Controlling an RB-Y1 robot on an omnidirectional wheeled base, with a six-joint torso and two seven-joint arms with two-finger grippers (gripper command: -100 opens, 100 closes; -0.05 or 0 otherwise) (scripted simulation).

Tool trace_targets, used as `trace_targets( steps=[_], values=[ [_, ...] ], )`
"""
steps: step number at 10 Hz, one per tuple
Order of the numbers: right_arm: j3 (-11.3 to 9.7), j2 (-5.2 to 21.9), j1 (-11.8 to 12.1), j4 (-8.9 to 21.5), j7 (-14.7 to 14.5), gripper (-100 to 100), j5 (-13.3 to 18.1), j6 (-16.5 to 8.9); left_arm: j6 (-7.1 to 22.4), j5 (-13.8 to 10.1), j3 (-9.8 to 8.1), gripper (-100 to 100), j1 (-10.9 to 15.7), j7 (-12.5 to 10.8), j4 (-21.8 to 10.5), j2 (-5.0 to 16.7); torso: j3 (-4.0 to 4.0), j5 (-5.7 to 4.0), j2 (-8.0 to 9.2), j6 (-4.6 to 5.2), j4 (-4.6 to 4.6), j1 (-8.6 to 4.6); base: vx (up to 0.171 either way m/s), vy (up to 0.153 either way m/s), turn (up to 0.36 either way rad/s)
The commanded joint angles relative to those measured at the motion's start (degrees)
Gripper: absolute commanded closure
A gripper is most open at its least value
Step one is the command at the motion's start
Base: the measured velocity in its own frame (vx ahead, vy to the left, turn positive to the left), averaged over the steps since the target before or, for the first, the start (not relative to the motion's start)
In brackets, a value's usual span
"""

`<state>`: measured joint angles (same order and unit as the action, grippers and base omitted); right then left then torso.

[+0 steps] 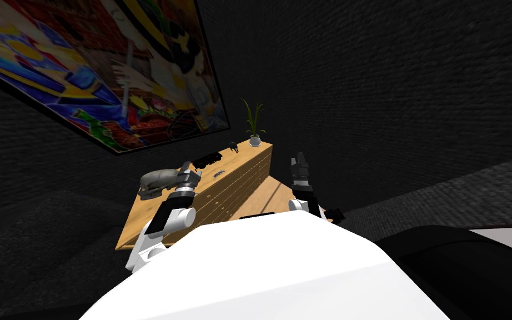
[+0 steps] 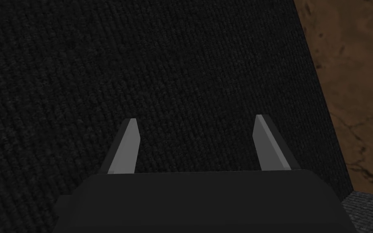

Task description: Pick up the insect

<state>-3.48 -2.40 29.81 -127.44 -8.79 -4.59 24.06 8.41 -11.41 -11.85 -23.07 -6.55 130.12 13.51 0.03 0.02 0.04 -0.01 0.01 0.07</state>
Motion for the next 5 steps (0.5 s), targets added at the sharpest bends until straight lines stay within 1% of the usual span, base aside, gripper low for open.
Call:
trace_targets(
  steps=[1,2,3,4,5],
  values=[
    [0.0,0.0,0.0,0.0,0.0,0,0.0,0.0,1.97,-0.22,-0.08,-100,0.2,-0.07,-0.19,-0.01,0.0,0.0,0.0,0.0,0.0,0.0,-0.007,0.007,-0.012],
    [0.0,0.0,0.0,0.0,0.0,0,0.0,0.0,4.09,-2.46,-1.4,-100,0.91,-0.98,-0.5,0.84,-0.01,0.0,-0.02,-0.01,-0.01,-0.03,-0.013,0.006,-0.139],
    [0.0,0.0,0.0,0.0,0.0,0,0.0,0.0,5.4,-2.46,-1.4,-100,0.91,-0.98,-0.5,0.84,-0.01,-0.01,-0.01,0.02,-0.01,-0.03,-0.013,0.011,-0.084],
    [0.0,0.0,0.0,0.0,0.0,0,0.0,0.0,5.88,-2.46,-1.4,-100,0.91,-0.98,-0.5,0.84,-0.01,-0.01,-0.01,0.0,0.0,-0.02,-0.006,0.007,0.003],
    [0.0,0.0,0.0,0.0,0.0,0,0.0,0.0,8.43,-4.7,-2.71,-100,1.63,-1.93,-0.82,1.68,-0.02,-0.01,-0.03,-0.01,-0.01,-0.03,-0.008,0.006,-0.146]
  ],
)
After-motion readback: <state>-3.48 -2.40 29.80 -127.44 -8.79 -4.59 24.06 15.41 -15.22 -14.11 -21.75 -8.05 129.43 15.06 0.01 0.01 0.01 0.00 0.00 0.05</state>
